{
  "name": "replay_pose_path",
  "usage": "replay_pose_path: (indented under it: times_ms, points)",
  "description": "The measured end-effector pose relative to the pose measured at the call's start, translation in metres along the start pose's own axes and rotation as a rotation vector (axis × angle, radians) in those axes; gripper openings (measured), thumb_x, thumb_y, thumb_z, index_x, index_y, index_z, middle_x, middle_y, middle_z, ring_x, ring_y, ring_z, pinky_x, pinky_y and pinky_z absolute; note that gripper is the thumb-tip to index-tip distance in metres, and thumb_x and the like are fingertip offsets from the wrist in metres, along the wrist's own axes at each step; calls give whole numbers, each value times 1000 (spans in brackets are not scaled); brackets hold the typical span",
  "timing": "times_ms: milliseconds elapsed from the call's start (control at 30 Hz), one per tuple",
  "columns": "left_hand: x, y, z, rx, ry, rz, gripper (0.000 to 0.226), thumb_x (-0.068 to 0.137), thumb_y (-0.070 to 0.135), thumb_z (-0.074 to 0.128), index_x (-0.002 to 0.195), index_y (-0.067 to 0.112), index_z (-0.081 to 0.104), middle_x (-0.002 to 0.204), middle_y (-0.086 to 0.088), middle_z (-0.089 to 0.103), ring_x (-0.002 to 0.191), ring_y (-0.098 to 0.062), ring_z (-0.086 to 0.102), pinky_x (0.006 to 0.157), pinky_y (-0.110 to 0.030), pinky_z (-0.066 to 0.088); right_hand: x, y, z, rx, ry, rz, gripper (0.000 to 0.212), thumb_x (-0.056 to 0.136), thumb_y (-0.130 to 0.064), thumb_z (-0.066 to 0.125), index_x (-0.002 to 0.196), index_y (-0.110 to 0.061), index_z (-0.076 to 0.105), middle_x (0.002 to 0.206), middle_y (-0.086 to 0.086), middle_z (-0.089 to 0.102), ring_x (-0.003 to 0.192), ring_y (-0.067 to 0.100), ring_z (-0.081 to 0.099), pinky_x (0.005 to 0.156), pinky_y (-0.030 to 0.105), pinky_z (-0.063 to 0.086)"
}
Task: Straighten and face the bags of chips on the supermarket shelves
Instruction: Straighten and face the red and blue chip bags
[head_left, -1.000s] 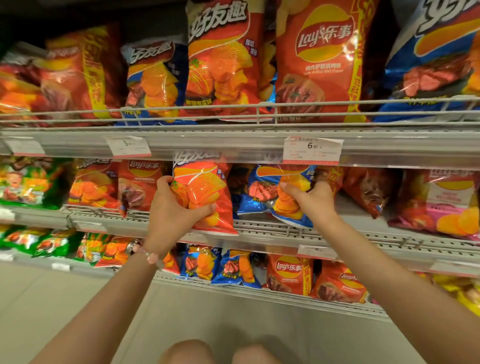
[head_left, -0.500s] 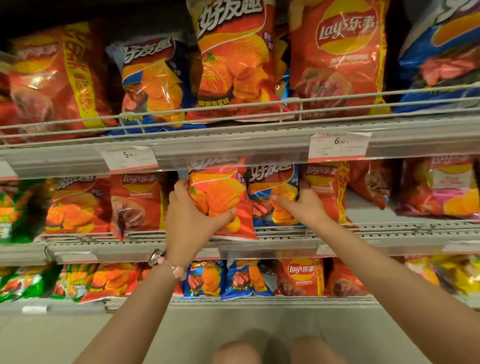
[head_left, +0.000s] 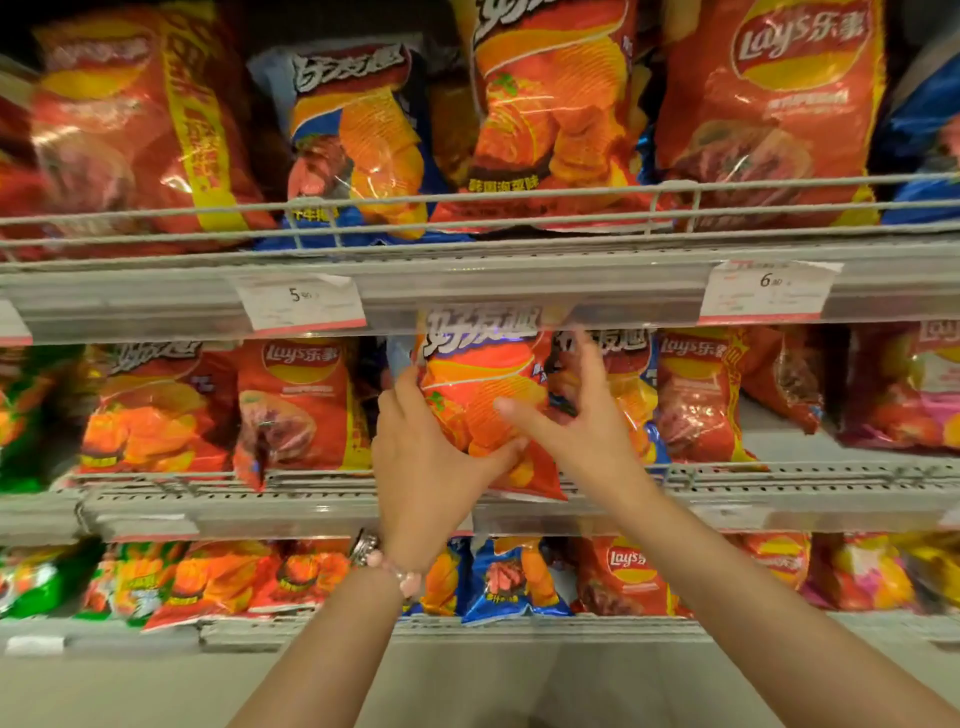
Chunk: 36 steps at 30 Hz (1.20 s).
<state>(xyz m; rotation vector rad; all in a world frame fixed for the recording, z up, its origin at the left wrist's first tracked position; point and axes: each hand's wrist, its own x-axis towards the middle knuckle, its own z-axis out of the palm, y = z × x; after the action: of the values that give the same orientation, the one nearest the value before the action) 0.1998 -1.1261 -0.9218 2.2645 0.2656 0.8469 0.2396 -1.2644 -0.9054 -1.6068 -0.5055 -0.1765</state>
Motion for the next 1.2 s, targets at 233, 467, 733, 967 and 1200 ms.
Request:
replay_pose_path:
  times_ms: [233,467,733,967,1200]
  points:
    - [1,-8,-15,-36,-126,112,120,45,76,66,144,21,26,127,1,42,121,-18,44,99,-39,43,10,4,19,-57,72,27,100,69,-18,83,144,-34,19,128,-3,55,114,11,57,100,41,47]
    - [26,-82,-64,154,175,143,92,60,78,56,125,13,55,122,-9,51,118,-30,46,94,-50,40,9,-8,20,-13,174,70,98,60,-32,83,142,-31,28,123,0,58,108,15,61,95,47,51]
    - [62,-150,-82,14,-2,-142,117,59,48,86,152,29,16,127,-15,50,113,-32,54,98,-41,45,6,-15,41,22,133,69,92,45,-48,79,125,-47,32,112,-10,60,99,9,64,87,44,56]
    - [64,-156,-79,-180,86,-99,112,62,28,88,151,29,20,120,-9,60,110,-25,58,96,-48,47,3,-13,49,-21,114,65,104,50,-43,82,139,-39,30,133,-1,53,122,18,52,98,47,49]
    - [66,-150,-124,-247,89,-47,111,57,27,90,148,31,28,124,13,53,107,-1,55,91,-15,45,11,-10,66,-84,30,90,107,42,-50,82,134,-48,27,114,-18,53,100,-10,57,79,20,51]
